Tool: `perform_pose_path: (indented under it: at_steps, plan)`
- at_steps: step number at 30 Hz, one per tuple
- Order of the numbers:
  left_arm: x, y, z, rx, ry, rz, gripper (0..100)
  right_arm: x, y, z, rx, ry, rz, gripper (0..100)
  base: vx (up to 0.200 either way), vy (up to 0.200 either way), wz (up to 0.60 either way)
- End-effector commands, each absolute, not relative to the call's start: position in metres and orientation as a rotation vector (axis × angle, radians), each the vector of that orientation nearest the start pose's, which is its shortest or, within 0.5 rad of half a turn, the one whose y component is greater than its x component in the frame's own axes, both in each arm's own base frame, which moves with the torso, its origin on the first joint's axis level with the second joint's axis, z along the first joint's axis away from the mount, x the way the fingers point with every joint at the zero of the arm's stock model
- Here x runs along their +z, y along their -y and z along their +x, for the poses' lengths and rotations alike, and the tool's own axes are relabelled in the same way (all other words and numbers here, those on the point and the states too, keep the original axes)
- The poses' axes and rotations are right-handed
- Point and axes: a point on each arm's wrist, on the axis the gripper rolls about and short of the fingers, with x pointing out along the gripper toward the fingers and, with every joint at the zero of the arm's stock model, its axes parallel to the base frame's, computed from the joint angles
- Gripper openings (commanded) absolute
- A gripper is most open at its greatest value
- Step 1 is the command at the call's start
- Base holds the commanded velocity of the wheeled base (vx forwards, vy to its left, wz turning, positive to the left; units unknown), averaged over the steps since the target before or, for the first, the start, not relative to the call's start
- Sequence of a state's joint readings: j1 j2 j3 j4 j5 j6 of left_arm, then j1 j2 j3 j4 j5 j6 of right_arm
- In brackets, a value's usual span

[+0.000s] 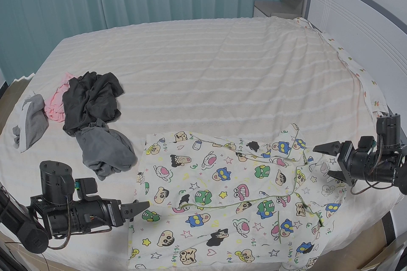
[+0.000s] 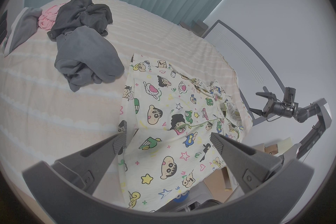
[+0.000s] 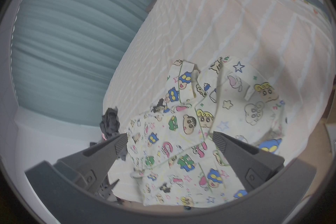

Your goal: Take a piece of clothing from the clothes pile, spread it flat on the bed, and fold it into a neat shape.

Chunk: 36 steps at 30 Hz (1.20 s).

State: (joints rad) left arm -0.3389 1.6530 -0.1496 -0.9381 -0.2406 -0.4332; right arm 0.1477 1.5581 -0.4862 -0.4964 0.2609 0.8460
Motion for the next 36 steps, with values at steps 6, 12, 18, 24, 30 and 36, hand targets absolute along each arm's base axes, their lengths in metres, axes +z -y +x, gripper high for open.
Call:
perform_pose_path:
  at_steps: [6,12,18,24,30,36]
  plan:
    - [0.075,0.073,0.185,-0.435,-0.686,-0.381,100,0.093,-0.066,0.296,0.017,-0.732,0.980,100,0.000,0.000,0.00]
    - [0.075,0.073,0.186,-0.414,-0.680,-0.374,100,0.065,-0.089,0.324,0.015,-0.757,0.950,100,0.000,0.000,0.00]
    - [0.076,0.075,0.187,-0.366,-0.660,-0.353,100,0.060,-0.095,0.341,0.009,-0.738,0.944,100,0.000,0.000,0.00]
    - [0.075,0.076,0.186,-0.369,-0.666,-0.351,100,0.057,-0.098,0.351,-0.014,-0.721,0.937,100,0.000,0.000,0.00]
    - [0.074,0.078,0.186,-0.379,-0.670,-0.350,100,0.052,-0.108,0.350,-0.026,-0.725,0.915,100,0.000,0.000,0.00]
    - [0.074,0.079,0.185,-0.381,-0.673,-0.350,100,0.033,-0.117,0.355,-0.064,-0.727,0.878,100,0.000,0.000,0.00]
